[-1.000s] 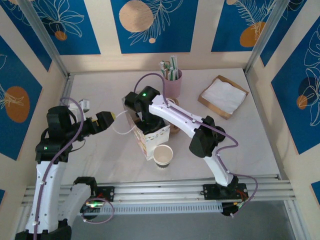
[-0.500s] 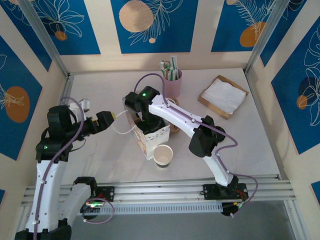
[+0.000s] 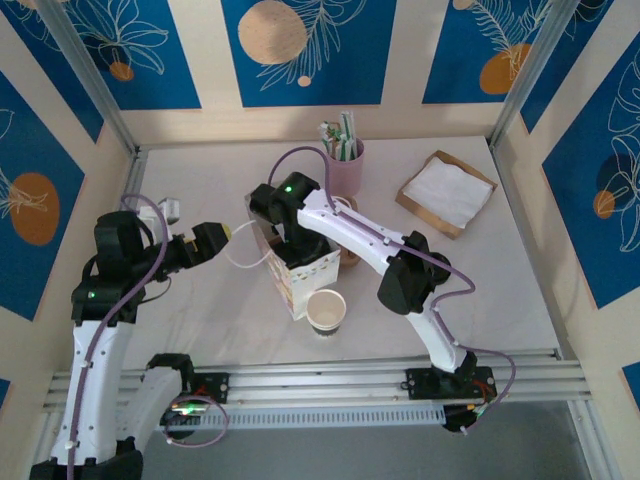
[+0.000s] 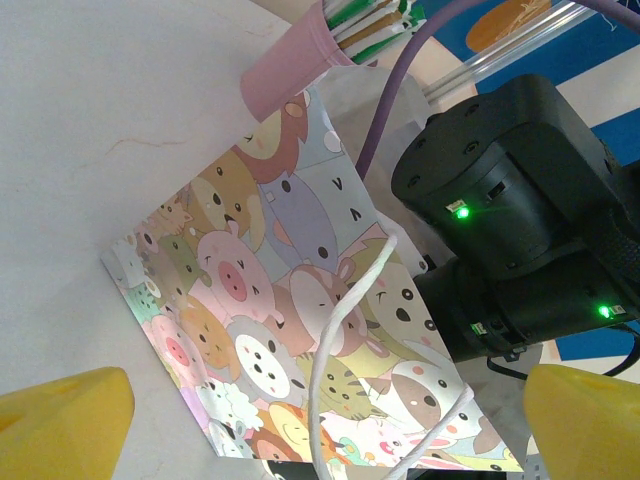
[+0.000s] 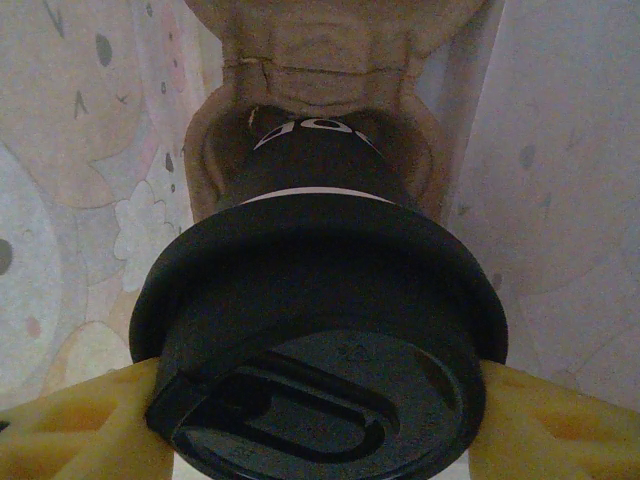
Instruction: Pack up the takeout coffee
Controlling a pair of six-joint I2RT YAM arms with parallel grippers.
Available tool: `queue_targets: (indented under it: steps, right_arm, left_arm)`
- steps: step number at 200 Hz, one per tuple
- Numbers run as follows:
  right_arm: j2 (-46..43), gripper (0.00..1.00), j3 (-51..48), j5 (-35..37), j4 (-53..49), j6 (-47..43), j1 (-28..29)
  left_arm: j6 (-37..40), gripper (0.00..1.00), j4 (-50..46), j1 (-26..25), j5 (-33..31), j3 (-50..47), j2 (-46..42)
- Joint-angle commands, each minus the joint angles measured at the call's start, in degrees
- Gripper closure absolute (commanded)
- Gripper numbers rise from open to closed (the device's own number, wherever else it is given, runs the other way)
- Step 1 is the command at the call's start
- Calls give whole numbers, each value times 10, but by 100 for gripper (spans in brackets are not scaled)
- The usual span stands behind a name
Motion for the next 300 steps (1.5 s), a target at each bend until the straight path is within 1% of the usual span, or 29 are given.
queue_targets:
  steps: [1, 234, 300]
  right_arm:
    - [-1, 40, 5, -7, -89, -4, -3]
    - [-4, 40, 5, -8, -89, -5, -3]
    - [-7, 40, -1, -18, -90, -9, -6]
  left_arm:
    - [0, 0, 11, -5, 13, -1, -2]
    - [-2, 0, 13, -5, 13, -2, -4]
    - [-1, 0, 12, -5, 15, 0, 0]
